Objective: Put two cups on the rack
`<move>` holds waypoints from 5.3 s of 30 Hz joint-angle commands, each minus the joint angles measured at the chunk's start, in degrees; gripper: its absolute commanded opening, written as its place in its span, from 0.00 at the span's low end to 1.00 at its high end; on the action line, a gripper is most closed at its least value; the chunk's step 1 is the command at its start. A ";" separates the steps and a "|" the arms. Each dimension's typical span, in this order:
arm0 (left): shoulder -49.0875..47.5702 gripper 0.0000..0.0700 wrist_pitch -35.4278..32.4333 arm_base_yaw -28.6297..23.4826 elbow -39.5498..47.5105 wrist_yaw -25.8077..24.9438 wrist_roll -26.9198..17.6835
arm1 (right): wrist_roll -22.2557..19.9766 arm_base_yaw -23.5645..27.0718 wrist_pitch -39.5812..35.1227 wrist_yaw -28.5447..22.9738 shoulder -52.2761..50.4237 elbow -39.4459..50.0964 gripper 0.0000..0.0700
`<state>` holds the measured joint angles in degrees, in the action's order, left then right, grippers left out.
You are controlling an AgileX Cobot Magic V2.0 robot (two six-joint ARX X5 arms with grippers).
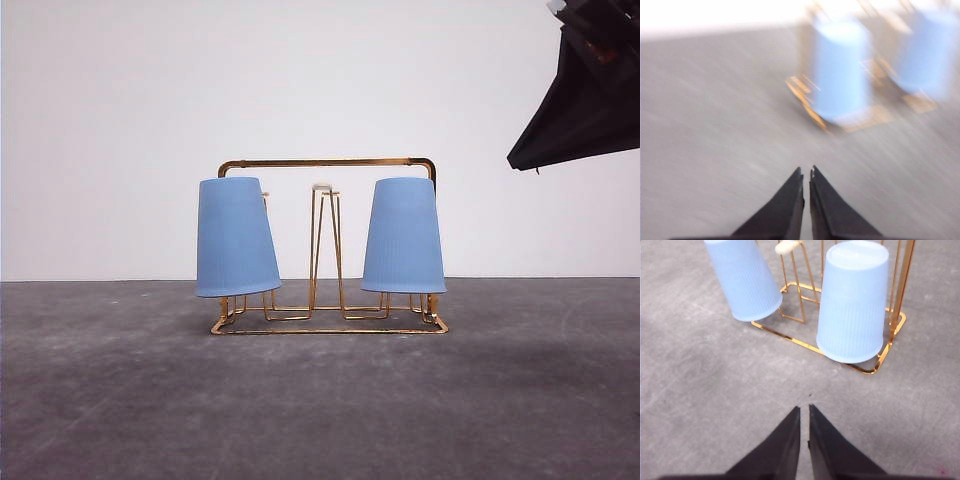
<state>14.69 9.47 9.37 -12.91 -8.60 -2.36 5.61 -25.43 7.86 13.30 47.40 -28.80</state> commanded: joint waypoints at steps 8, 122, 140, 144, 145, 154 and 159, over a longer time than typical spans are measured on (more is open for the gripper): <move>-14.58 0.00 -0.28 -7.58 9.79 4.17 3.97 | -0.13 -0.31 -2.55 0.00 0.37 -0.55 0.04; -14.44 0.00 1.01 -7.96 12.20 4.32 4.19 | -3.23 23.69 -2.28 -11.85 -47.19 28.09 0.04; -14.44 0.00 1.01 -7.96 12.20 4.31 4.18 | -3.23 23.69 -2.28 -11.85 -47.19 28.09 0.04; -14.44 0.00 1.01 -7.96 12.20 4.31 4.19 | -3.23 23.69 -2.28 -11.85 -47.19 28.09 0.04; -14.44 0.00 1.01 -7.96 12.20 4.30 4.18 | -3.23 23.69 -2.28 -11.85 -47.19 28.10 0.04; -14.44 0.00 1.01 -7.96 12.20 4.32 4.18 | -3.23 23.69 -2.28 -11.85 -47.19 28.09 0.04; -14.44 0.00 1.01 -7.96 12.20 4.31 4.19 | -3.23 23.69 -2.28 -11.85 -47.19 28.09 0.04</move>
<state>0.26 10.17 1.45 -1.52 -4.38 1.54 1.91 -1.76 6.35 1.43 0.25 -0.80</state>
